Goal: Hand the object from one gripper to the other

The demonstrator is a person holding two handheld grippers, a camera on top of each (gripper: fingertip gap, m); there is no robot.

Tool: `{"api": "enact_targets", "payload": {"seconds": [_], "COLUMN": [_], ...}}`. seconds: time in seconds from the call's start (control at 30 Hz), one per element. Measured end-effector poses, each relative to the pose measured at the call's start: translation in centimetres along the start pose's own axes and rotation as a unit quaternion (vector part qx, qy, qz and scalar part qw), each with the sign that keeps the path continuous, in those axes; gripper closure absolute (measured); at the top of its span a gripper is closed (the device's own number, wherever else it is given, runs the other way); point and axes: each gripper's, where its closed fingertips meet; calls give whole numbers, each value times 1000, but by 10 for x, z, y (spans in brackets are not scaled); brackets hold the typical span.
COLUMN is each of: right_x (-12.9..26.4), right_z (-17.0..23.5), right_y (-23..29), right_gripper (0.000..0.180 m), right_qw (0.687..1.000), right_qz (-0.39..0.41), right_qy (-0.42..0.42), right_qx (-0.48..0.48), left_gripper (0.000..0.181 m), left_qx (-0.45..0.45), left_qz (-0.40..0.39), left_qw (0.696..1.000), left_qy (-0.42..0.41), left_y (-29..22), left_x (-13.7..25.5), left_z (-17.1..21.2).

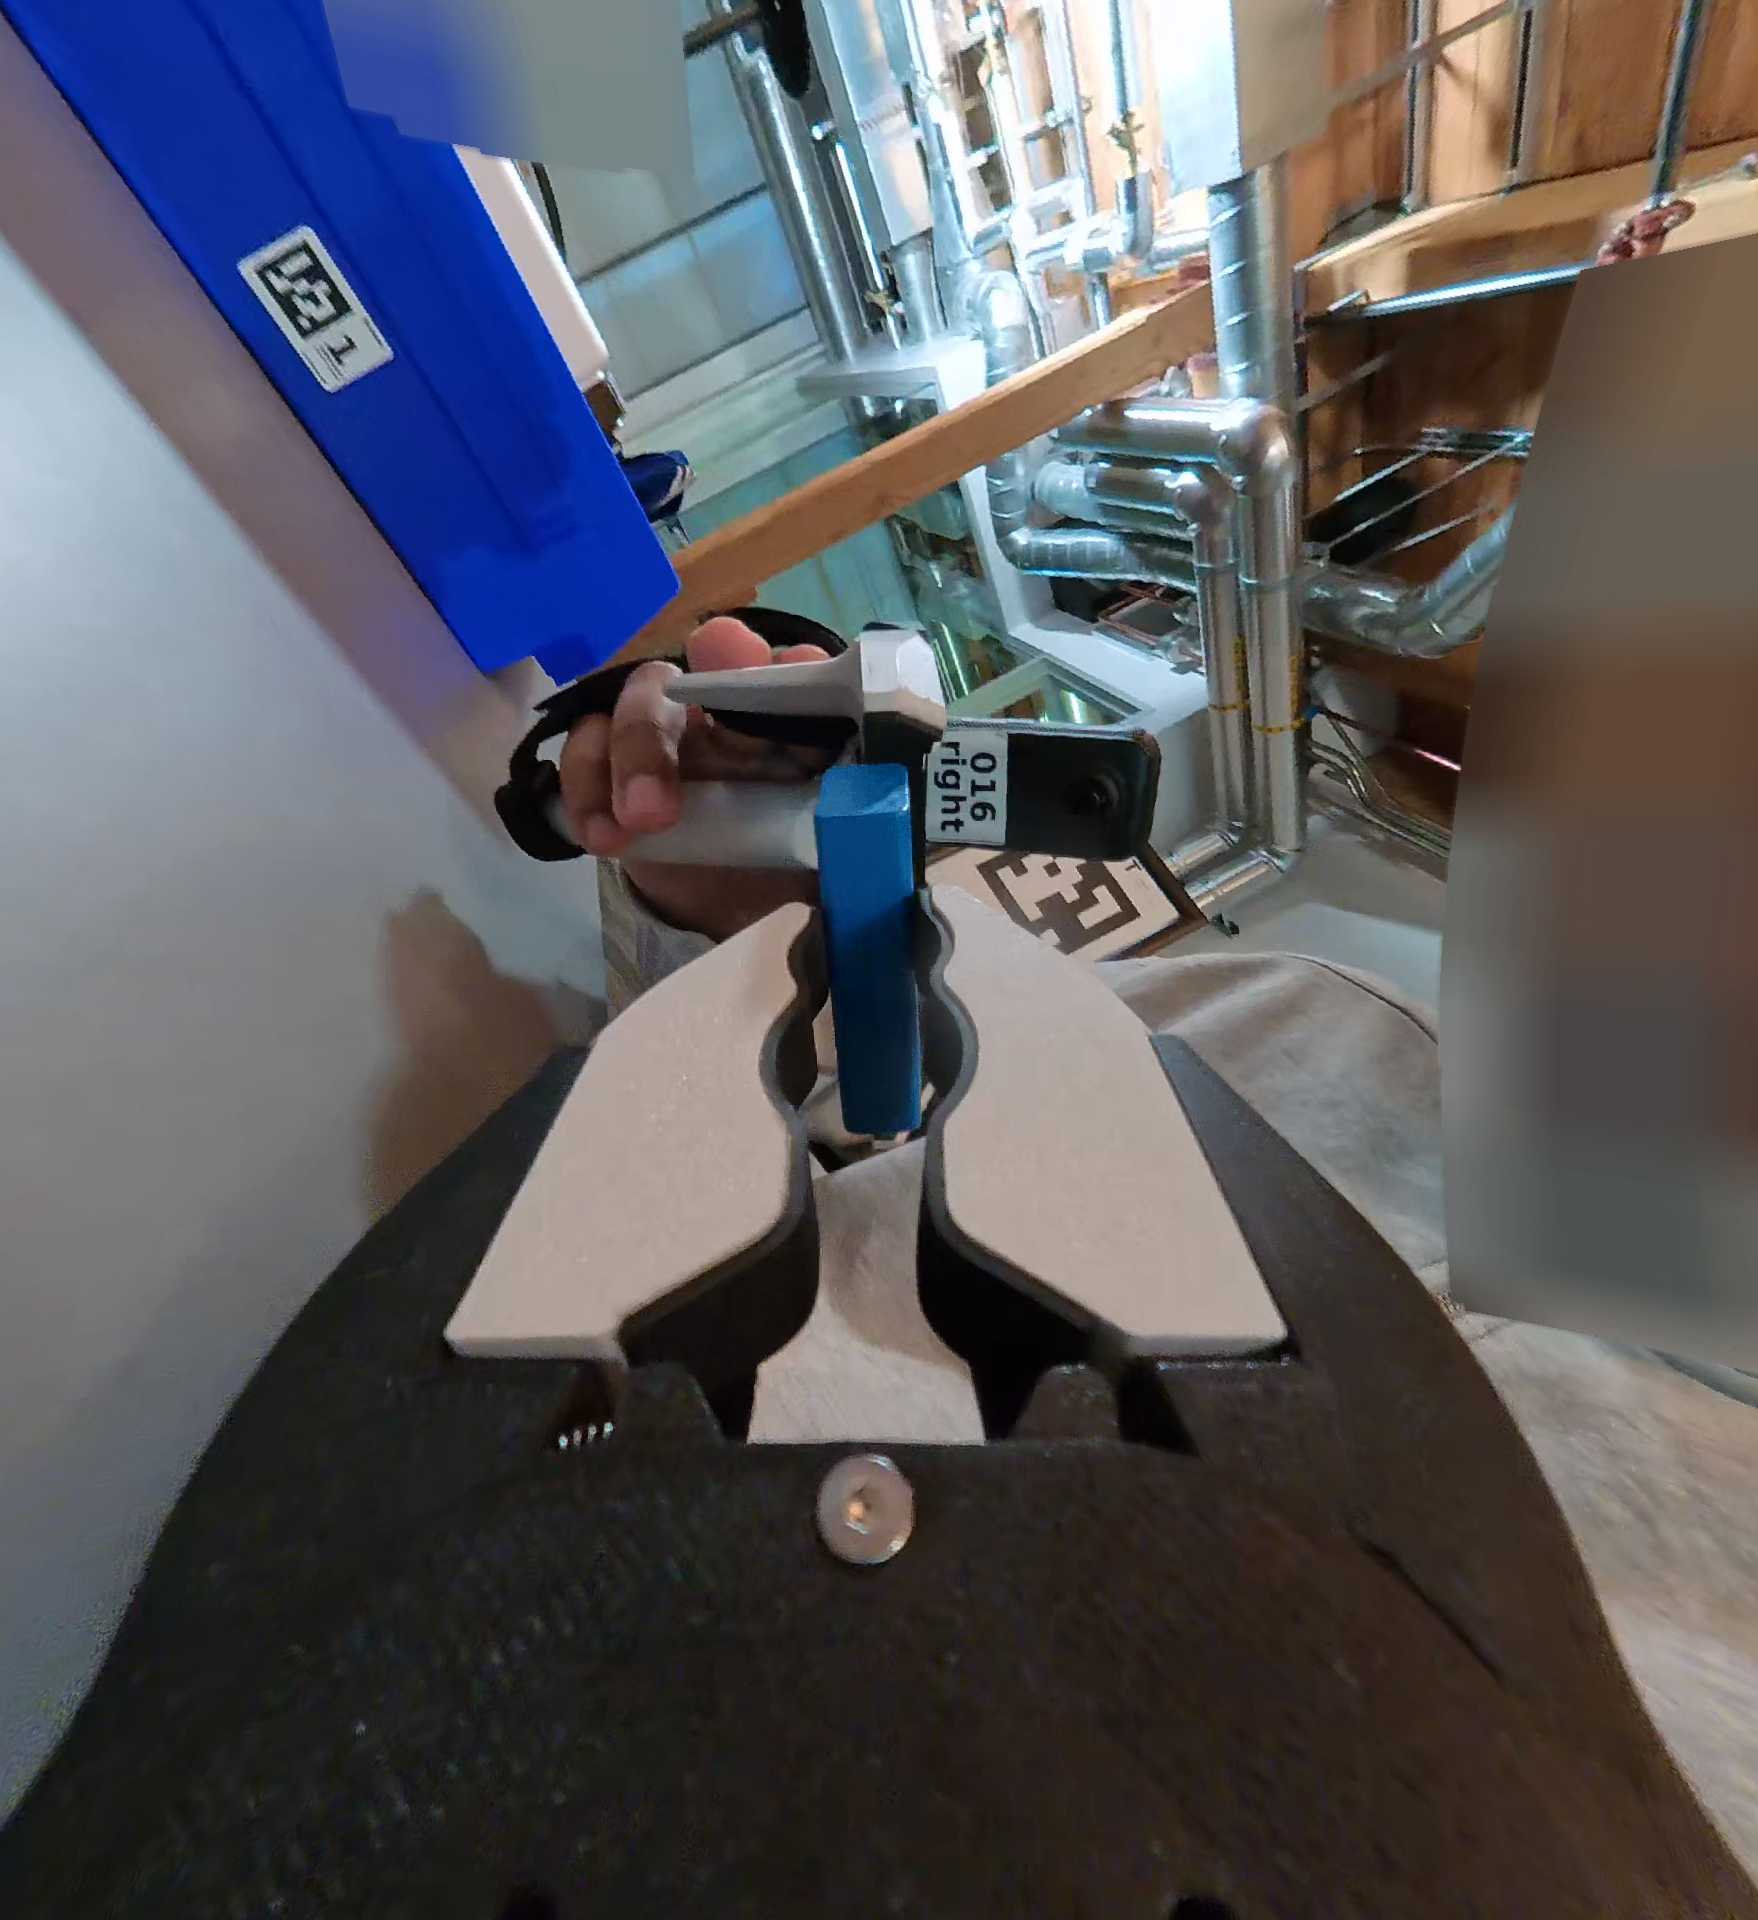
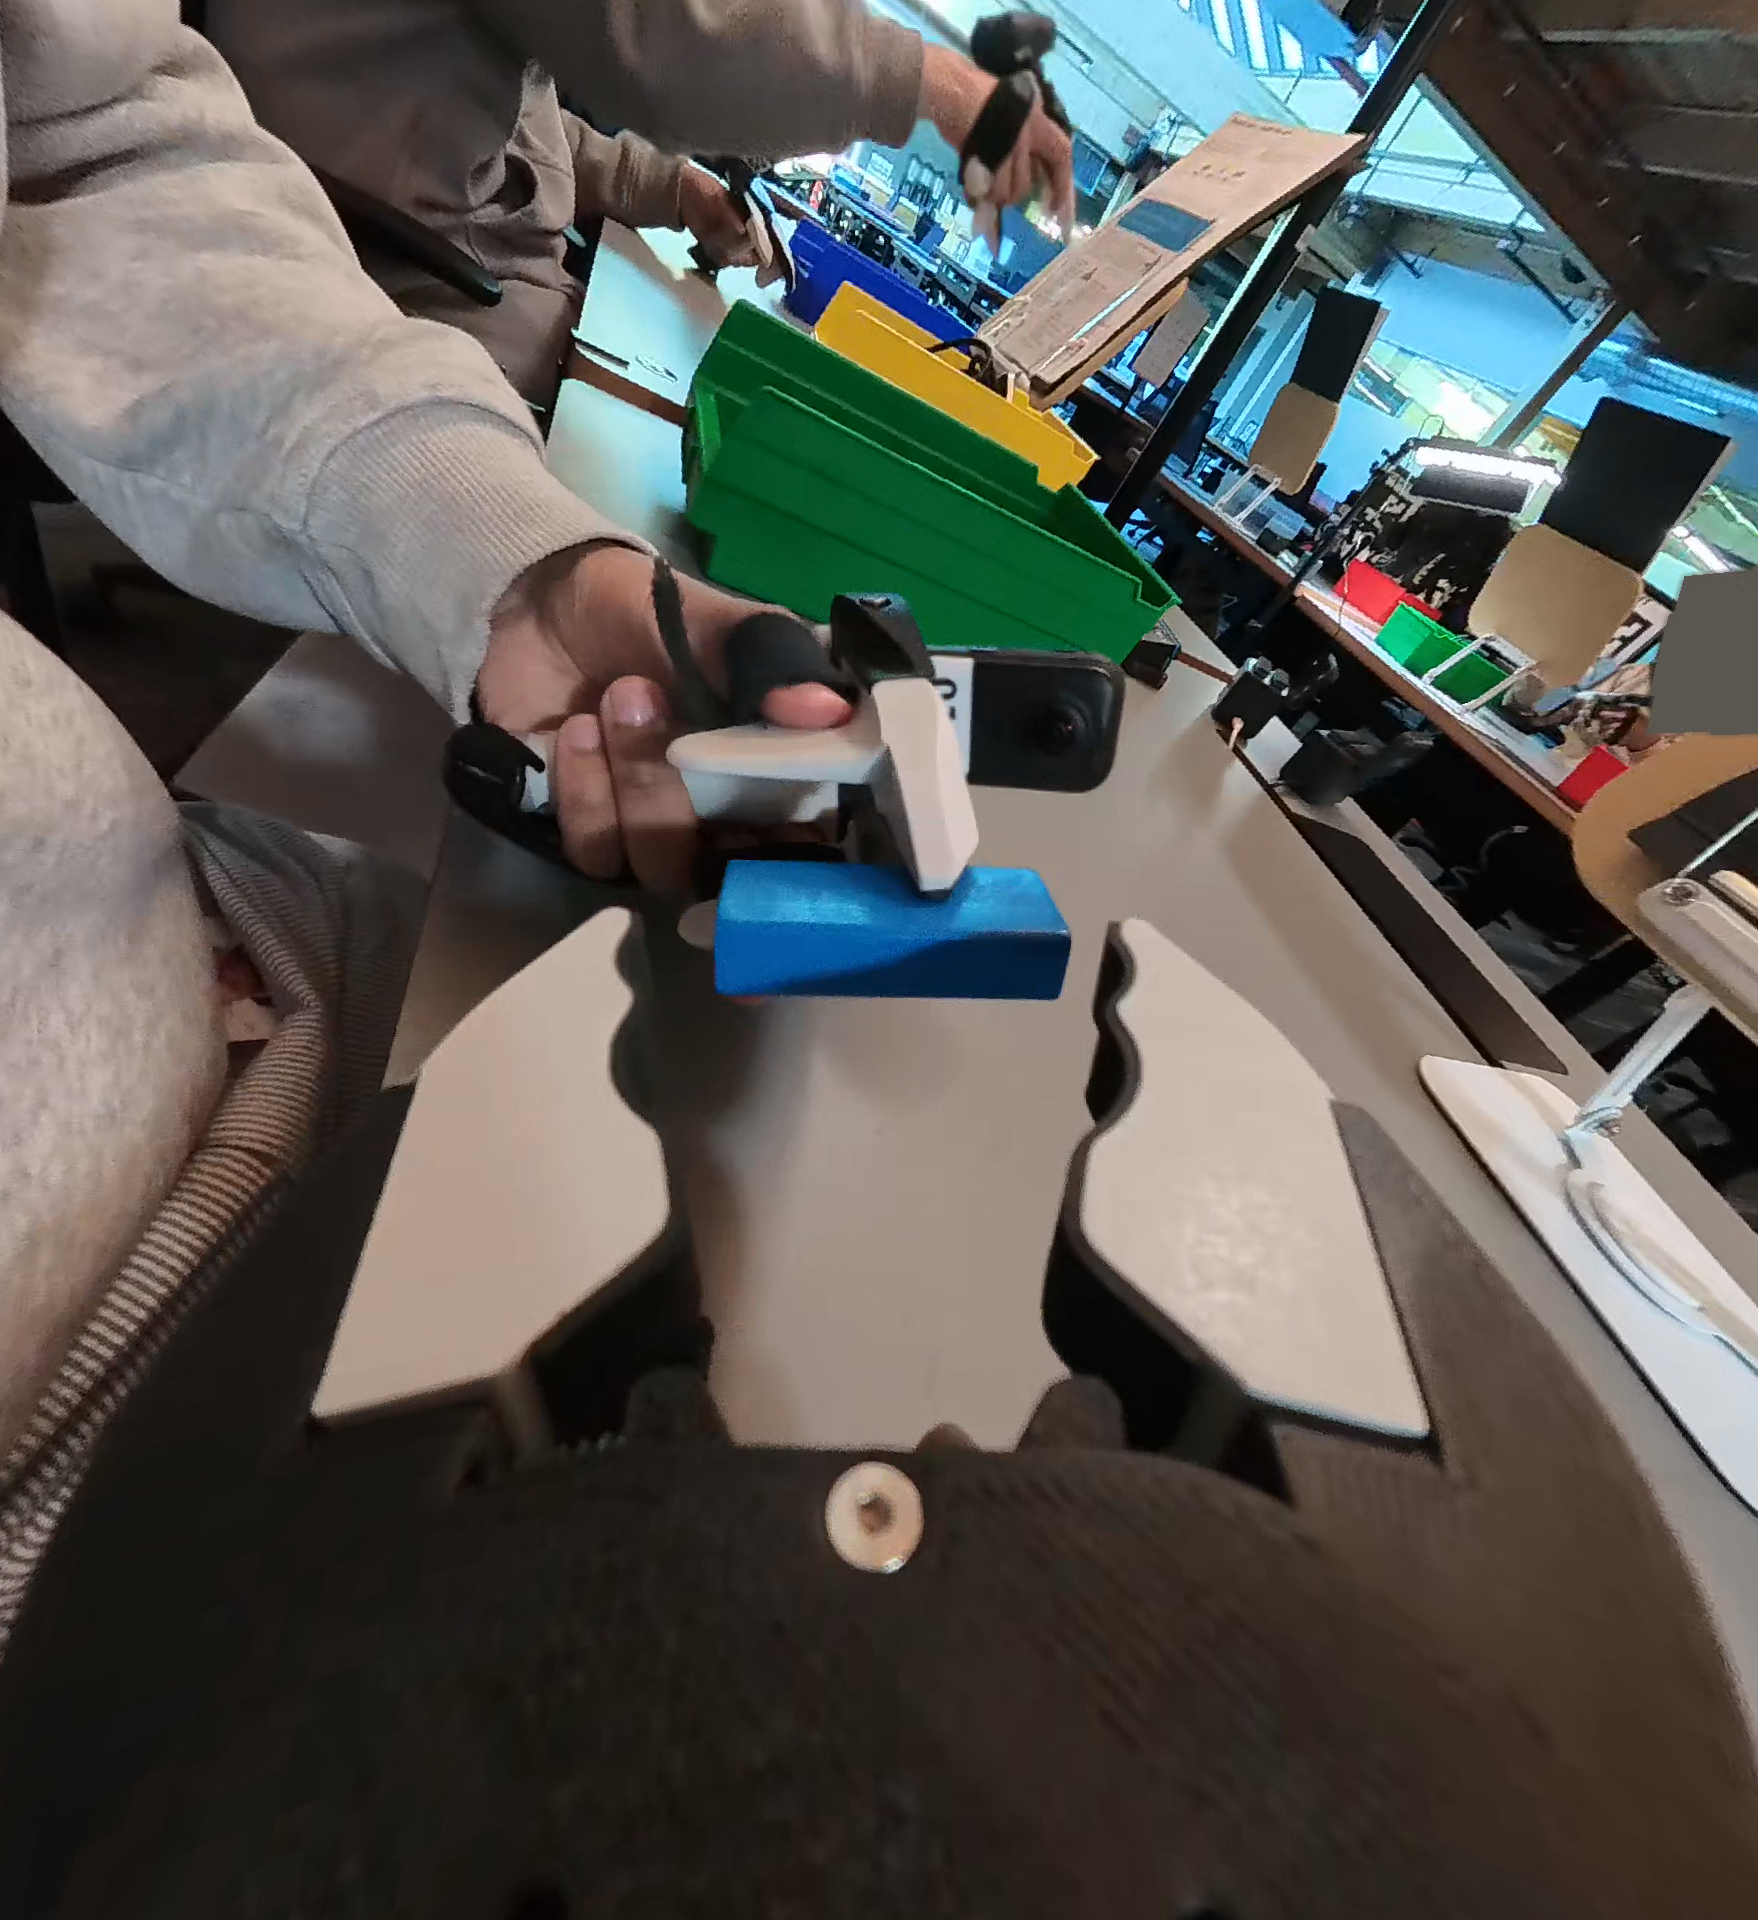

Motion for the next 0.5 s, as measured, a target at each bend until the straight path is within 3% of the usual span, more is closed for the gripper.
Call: {"api": "enact_targets", "payload": {"seconds": [0.2, 0.5], "right_x": [3, 2], "right_z": [-1, 1], "right_y": [2, 5], "right_gripper": [113, 110], "right_qw": [1000, 999], "right_qz": [-11, -31], "right_qy": [-4, -6], "right_qx": [-1, -26], "left_gripper": [164, 164], "left_qx": [9, -1], "left_qz": [9, 12], "left_qw": [1000, 999], "left_qy": [16, 35], "left_y": [-1, -3], "left_x": [-1, -3], "left_z": [4, 10]}}
Point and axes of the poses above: each gripper's, where its closed fingertips meet, x back along the fingers, z out of its underside, y = z × x across the jaws, and after that the axes turned 4 degrees about -z, right-handed
